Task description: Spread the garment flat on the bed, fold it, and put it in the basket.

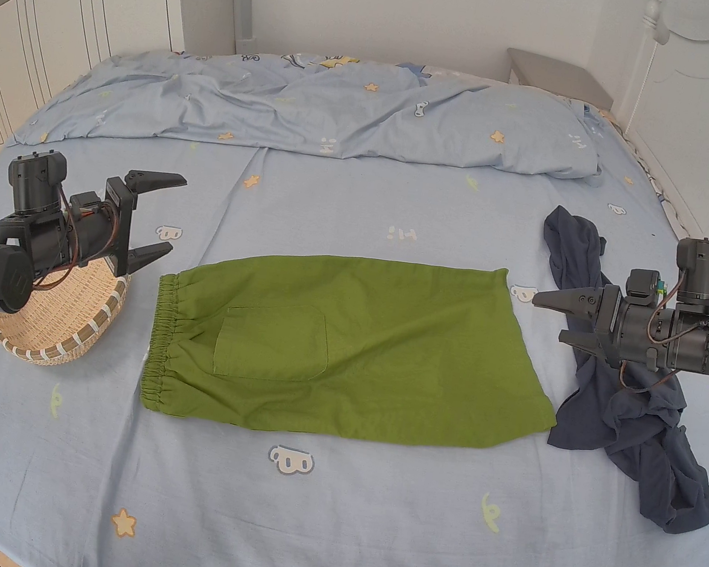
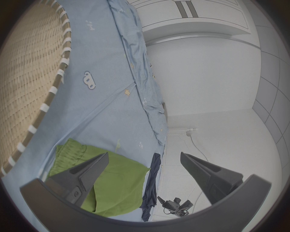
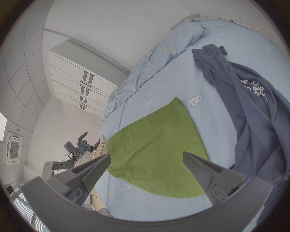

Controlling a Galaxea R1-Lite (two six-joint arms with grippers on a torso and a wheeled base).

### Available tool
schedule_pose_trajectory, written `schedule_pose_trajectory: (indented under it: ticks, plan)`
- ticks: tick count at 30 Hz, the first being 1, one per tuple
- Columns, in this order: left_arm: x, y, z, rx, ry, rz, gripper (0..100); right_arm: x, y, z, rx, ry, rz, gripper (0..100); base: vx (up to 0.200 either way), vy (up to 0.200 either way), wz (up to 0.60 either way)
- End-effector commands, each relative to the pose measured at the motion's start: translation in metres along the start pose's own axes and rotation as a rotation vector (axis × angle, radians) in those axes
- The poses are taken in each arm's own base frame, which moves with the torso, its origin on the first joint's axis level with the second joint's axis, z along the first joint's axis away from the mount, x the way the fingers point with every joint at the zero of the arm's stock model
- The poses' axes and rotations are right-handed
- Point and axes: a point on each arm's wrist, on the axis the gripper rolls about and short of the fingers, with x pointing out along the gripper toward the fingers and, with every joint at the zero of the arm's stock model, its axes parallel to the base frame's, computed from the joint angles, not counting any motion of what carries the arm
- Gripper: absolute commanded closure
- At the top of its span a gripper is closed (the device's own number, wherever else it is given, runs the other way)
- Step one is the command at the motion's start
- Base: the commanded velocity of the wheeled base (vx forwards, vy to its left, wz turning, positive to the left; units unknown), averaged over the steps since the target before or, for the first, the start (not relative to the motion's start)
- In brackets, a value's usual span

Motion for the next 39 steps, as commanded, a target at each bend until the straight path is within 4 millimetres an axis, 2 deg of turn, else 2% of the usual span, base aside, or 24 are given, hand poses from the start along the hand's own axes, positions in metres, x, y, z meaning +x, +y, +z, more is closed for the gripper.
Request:
schedule_pose_trajectory:
  ticks: [1,5,7,9,10,12,20,24,32,36,39]
  plan:
    - [-0.036,-0.009,-0.020,0.015,0.013,0.007,0,-0.023,0.016,-0.012,-0.013,-0.011,0.020,0,0.000,0.000,0.00]
    - [-0.049,0.018,-0.044,0.072,0.106,0.064,0,-0.023,0.014,-0.015,-0.009,-0.004,0.016,0,0.000,0.000,0.00]
    - [-0.057,0.042,-0.063,0.099,0.192,0.100,0,-0.023,0.014,-0.015,-0.011,-0.004,0.016,0,0.000,0.000,0.00]
    - [-0.059,0.050,-0.070,0.140,0.212,0.100,0,-0.023,0.014,-0.016,-0.010,0.002,0.016,0,0.000,0.000,0.00]
    - [-0.059,0.050,-0.070,0.140,0.212,0.100,0,-0.023,0.014,-0.016,-0.010,0.002,0.016,0,0.000,0.000,0.00]
    - [-0.056,0.064,-0.074,0.167,0.228,0.114,0,-0.023,0.015,-0.019,-0.010,0.010,0.018,0,0.000,0.000,0.00]
    - [-0.041,0.100,-0.069,0.144,0.227,0.156,0,-0.024,0.018,-0.022,-0.014,0.014,0.024,0,0.000,0.000,0.00]
    - [-0.041,0.108,-0.064,0.150,0.205,0.154,0,-0.021,0.017,-0.025,-0.014,0.026,0.023,0,0.000,0.000,0.00]
    - [-0.047,0.110,-0.052,0.150,0.168,0.153,0,-0.019,0.017,-0.026,-0.013,0.035,0.025,0,0.000,0.000,0.00]
    - [-0.047,0.109,-0.052,0.162,0.163,0.142,0,-0.017,0.017,-0.029,-0.012,0.045,0.025,0,0.000,0.000,0.00]
    - [-0.044,0.118,-0.053,0.154,0.168,0.150,0,-0.016,0.018,-0.030,-0.014,0.050,0.028,0,0.000,0.000,0.00]
